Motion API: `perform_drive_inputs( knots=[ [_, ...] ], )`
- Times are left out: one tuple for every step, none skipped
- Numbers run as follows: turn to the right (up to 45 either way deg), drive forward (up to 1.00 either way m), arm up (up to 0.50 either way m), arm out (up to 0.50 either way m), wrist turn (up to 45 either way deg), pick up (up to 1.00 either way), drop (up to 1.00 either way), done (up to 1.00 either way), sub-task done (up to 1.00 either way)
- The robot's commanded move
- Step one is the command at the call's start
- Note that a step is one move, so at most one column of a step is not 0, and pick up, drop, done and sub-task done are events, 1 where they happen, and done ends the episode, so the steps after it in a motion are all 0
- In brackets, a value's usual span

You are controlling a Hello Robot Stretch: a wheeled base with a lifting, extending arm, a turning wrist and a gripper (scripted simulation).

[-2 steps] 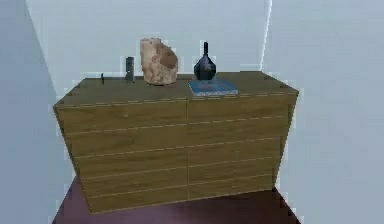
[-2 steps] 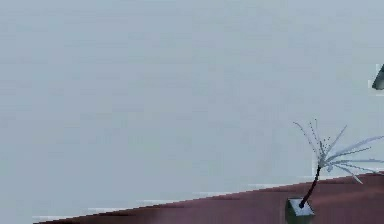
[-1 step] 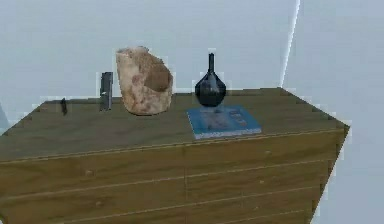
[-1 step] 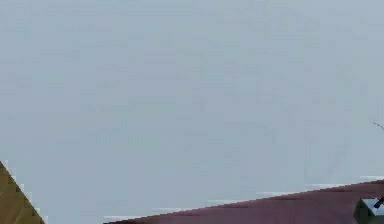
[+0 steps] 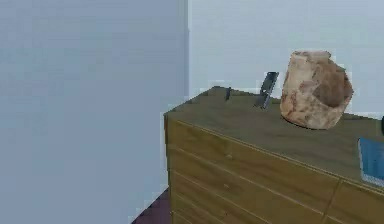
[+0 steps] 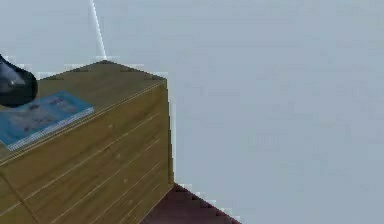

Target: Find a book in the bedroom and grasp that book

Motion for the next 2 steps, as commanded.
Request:
perform_drive_inputs(
  knots=[
    [-33.0,0.0,0.0,0.0,0.0,0.0,0.0,0.0,0.0],
    [0.0,0.0,0.5,0.0,0.0,0.0,0.0,0.0,0.0]
  ],
)
